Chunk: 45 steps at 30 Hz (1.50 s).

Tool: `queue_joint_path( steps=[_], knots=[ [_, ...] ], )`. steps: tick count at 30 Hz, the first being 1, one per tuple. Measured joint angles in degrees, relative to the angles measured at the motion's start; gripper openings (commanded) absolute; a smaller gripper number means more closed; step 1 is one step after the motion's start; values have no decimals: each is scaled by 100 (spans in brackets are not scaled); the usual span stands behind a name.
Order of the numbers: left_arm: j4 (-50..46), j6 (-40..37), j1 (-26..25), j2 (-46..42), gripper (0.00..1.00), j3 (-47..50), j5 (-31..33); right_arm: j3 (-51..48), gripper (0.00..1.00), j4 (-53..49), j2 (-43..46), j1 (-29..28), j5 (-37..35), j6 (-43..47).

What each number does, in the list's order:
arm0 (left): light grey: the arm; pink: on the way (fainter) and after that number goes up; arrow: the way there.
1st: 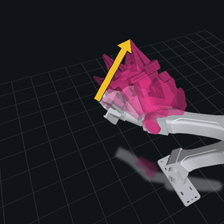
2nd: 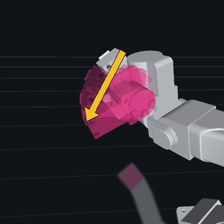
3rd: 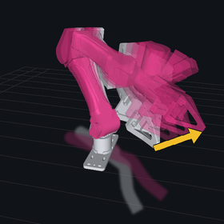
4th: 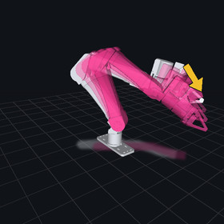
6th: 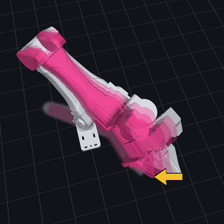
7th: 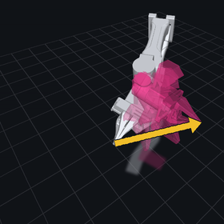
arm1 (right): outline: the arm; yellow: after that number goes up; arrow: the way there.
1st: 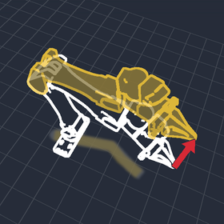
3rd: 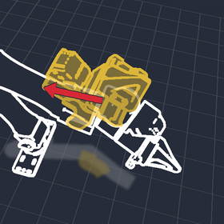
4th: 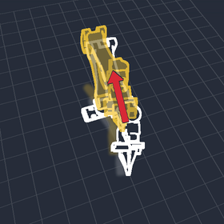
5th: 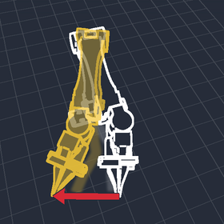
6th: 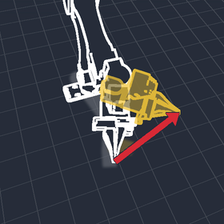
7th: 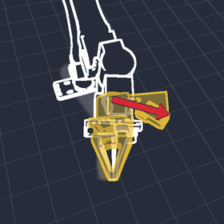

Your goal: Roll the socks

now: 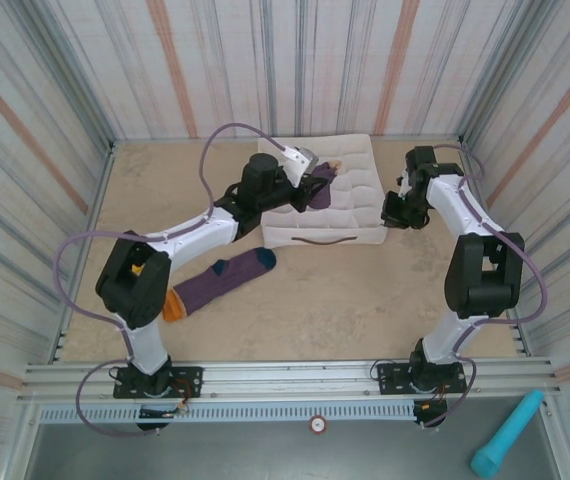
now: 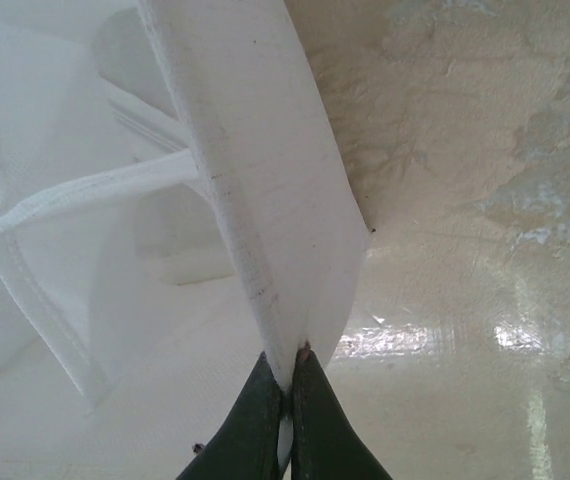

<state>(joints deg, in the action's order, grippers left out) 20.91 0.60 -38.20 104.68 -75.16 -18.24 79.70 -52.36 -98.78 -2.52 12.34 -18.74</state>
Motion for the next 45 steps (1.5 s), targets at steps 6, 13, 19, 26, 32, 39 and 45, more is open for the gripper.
queue_joint_path(
  steps=[6,13,19,26,32,39,45],
  knots=[
    [546,-234,-103,446,0,-42,-57,-2,61,184,118,2,-39,-31],
    [793,-490,-131,859,0,-306,-81,-181,95,323,951,4,-55,-153],
    [938,-704,-131,1176,0,-632,-83,-726,99,476,1722,-2,177,-343],
    [1051,-789,-153,1582,0,-892,-79,-1762,99,684,2638,-13,588,-765],
    [1113,-903,-203,1880,0,-986,-24,-2122,99,828,3121,-90,750,-975],
    [1246,-1091,-208,1980,0,-992,105,-2275,99,988,3259,-94,890,-1106],
    [1368,-1287,-208,2072,0,-1003,275,-2350,99,1080,3239,-138,988,-1130]
  ],
)
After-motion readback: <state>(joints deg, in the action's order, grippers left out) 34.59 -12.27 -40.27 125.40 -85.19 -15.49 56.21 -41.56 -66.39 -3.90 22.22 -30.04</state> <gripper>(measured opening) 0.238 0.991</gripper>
